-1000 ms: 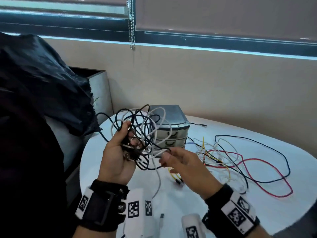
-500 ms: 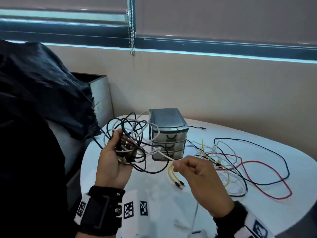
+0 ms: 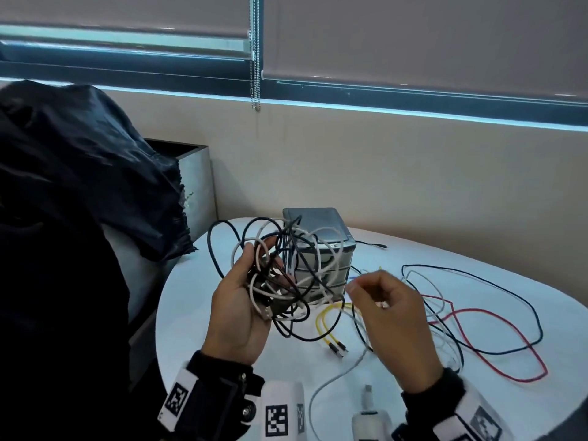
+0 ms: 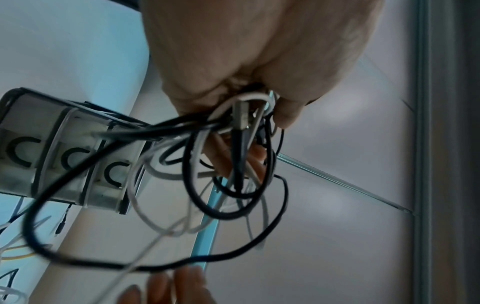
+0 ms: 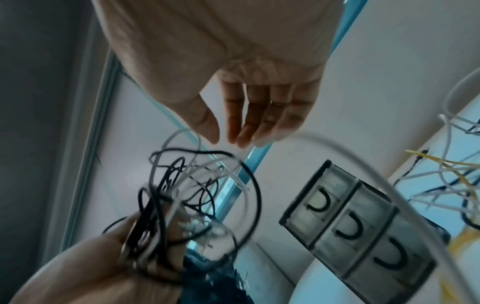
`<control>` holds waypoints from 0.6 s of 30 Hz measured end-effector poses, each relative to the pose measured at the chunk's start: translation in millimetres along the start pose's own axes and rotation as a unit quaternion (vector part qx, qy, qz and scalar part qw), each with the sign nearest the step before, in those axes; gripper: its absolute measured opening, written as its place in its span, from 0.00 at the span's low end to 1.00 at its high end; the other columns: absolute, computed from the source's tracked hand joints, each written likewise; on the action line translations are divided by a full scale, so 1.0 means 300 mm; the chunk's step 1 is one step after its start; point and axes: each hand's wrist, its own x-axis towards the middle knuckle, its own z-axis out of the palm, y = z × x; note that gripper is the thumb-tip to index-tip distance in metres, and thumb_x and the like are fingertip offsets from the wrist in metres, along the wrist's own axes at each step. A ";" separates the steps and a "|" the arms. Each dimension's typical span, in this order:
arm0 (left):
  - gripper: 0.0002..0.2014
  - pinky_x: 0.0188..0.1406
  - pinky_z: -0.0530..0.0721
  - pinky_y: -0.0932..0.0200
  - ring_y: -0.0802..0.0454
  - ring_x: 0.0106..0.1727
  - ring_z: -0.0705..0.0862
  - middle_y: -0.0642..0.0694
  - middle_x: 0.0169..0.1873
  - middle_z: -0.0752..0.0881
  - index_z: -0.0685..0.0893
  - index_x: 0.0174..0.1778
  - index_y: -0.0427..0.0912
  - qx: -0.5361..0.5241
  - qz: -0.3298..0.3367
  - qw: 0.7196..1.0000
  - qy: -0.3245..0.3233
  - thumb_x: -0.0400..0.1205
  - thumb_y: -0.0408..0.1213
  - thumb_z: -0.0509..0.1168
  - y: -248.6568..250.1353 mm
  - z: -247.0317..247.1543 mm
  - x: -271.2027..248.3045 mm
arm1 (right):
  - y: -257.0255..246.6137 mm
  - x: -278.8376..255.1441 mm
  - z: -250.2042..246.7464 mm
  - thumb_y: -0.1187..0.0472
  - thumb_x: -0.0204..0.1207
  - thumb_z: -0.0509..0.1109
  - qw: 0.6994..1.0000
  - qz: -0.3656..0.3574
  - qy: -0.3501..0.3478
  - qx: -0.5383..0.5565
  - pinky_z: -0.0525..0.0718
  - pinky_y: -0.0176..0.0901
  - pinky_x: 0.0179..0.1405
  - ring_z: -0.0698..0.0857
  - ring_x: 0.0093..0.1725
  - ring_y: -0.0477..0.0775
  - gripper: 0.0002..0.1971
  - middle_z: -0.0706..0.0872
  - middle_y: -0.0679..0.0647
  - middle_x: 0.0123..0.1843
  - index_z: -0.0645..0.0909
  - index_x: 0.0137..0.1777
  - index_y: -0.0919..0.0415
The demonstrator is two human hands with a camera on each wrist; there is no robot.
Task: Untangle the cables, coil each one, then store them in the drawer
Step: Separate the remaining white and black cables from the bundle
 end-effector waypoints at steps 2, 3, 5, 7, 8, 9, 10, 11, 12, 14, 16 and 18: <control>0.19 0.31 0.87 0.59 0.51 0.31 0.84 0.44 0.34 0.87 0.93 0.50 0.41 0.019 -0.008 1.000 -0.007 0.88 0.46 0.58 0.001 0.005 -0.010 | -0.039 0.019 -0.012 0.65 0.75 0.75 0.999 -0.037 0.037 -0.010 0.80 0.29 0.40 0.85 0.40 0.39 0.07 0.89 0.42 0.37 0.86 0.38 0.52; 0.19 0.30 0.87 0.59 0.50 0.31 0.84 0.43 0.34 0.87 0.92 0.52 0.40 0.029 -0.013 0.999 -0.011 0.88 0.46 0.58 0.003 0.007 -0.016 | -0.069 0.028 -0.014 0.63 0.76 0.75 0.997 -0.064 0.049 -0.019 0.80 0.32 0.43 0.86 0.42 0.40 0.07 0.89 0.40 0.38 0.85 0.39 0.51; 0.18 0.28 0.85 0.59 0.49 0.29 0.83 0.42 0.34 0.88 0.91 0.54 0.39 0.055 -0.026 0.998 -0.025 0.87 0.46 0.58 0.002 0.007 -0.022 | -0.136 0.047 -0.013 0.60 0.77 0.74 0.987 -0.138 0.070 -0.049 0.80 0.36 0.47 0.86 0.45 0.43 0.05 0.88 0.42 0.38 0.85 0.40 0.51; 0.19 0.27 0.82 0.58 0.48 0.28 0.82 0.40 0.36 0.88 0.93 0.49 0.42 0.077 -0.039 0.995 -0.049 0.85 0.47 0.58 0.001 0.011 -0.026 | -0.205 0.069 -0.009 0.58 0.78 0.73 0.969 -0.222 0.068 -0.083 0.80 0.36 0.49 0.85 0.45 0.45 0.04 0.88 0.43 0.40 0.85 0.41 0.53; 0.20 0.28 0.83 0.57 0.46 0.28 0.83 0.40 0.37 0.89 0.94 0.45 0.43 0.082 -0.046 0.994 -0.058 0.85 0.46 0.58 -0.001 0.014 -0.026 | -0.234 0.079 -0.005 0.57 0.77 0.73 0.962 -0.253 0.043 -0.096 0.80 0.36 0.48 0.85 0.45 0.46 0.05 0.87 0.42 0.40 0.85 0.40 0.53; 0.20 0.29 0.86 0.55 0.44 0.30 0.85 0.38 0.39 0.90 0.94 0.44 0.43 0.081 -0.053 0.993 -0.065 0.86 0.45 0.57 -0.003 0.019 -0.027 | -0.259 0.085 0.001 0.56 0.77 0.72 0.956 -0.274 0.004 -0.109 0.79 0.37 0.48 0.84 0.45 0.46 0.06 0.86 0.42 0.39 0.85 0.39 0.52; 0.20 0.33 0.88 0.52 0.41 0.33 0.87 0.37 0.42 0.90 0.94 0.46 0.41 0.074 -0.059 0.993 -0.071 0.87 0.44 0.57 -0.005 0.022 -0.025 | -0.276 0.090 0.010 0.55 0.76 0.72 0.949 -0.287 -0.041 -0.128 0.79 0.39 0.48 0.84 0.44 0.46 0.06 0.85 0.41 0.38 0.85 0.38 0.52; 0.19 0.37 0.89 0.48 0.38 0.37 0.89 0.35 0.45 0.90 0.93 0.50 0.39 0.066 -0.061 0.993 -0.075 0.88 0.43 0.57 -0.006 0.022 -0.023 | -0.285 0.091 0.021 0.53 0.76 0.72 0.940 -0.293 -0.087 -0.153 0.79 0.42 0.48 0.83 0.44 0.46 0.07 0.85 0.41 0.37 0.85 0.37 0.52; 0.18 0.40 0.89 0.46 0.37 0.41 0.89 0.33 0.48 0.90 0.91 0.53 0.36 0.064 -0.060 0.993 -0.073 0.87 0.41 0.57 -0.008 0.019 -0.018 | -0.286 0.089 0.032 0.51 0.76 0.71 0.929 -0.294 -0.130 -0.183 0.79 0.44 0.47 0.82 0.44 0.47 0.08 0.85 0.41 0.37 0.86 0.37 0.51; 0.17 0.45 0.89 0.44 0.38 0.48 0.90 0.31 0.54 0.89 0.88 0.60 0.33 0.067 -0.053 0.994 -0.067 0.86 0.37 0.58 -0.011 0.007 -0.012 | -0.263 0.084 0.053 0.47 0.75 0.68 0.901 -0.290 -0.181 -0.266 0.79 0.47 0.46 0.80 0.42 0.47 0.11 0.84 0.41 0.36 0.87 0.37 0.49; 0.17 0.46 0.90 0.45 0.40 0.51 0.90 0.33 0.54 0.90 0.88 0.61 0.35 0.068 -0.047 0.994 -0.070 0.82 0.34 0.59 -0.016 -0.003 -0.011 | -0.234 0.083 0.071 0.45 0.74 0.67 0.878 -0.283 -0.174 -0.345 0.79 0.51 0.45 0.79 0.40 0.50 0.11 0.83 0.42 0.35 0.87 0.36 0.47; 0.18 0.52 0.89 0.41 0.40 0.52 0.90 0.34 0.55 0.90 0.88 0.62 0.37 0.079 -0.039 0.993 -0.078 0.78 0.35 0.62 -0.026 -0.005 -0.017 | -0.219 0.083 0.088 0.42 0.73 0.67 0.878 -0.248 -0.154 -0.380 0.78 0.50 0.45 0.79 0.40 0.50 0.14 0.84 0.43 0.35 0.88 0.35 0.47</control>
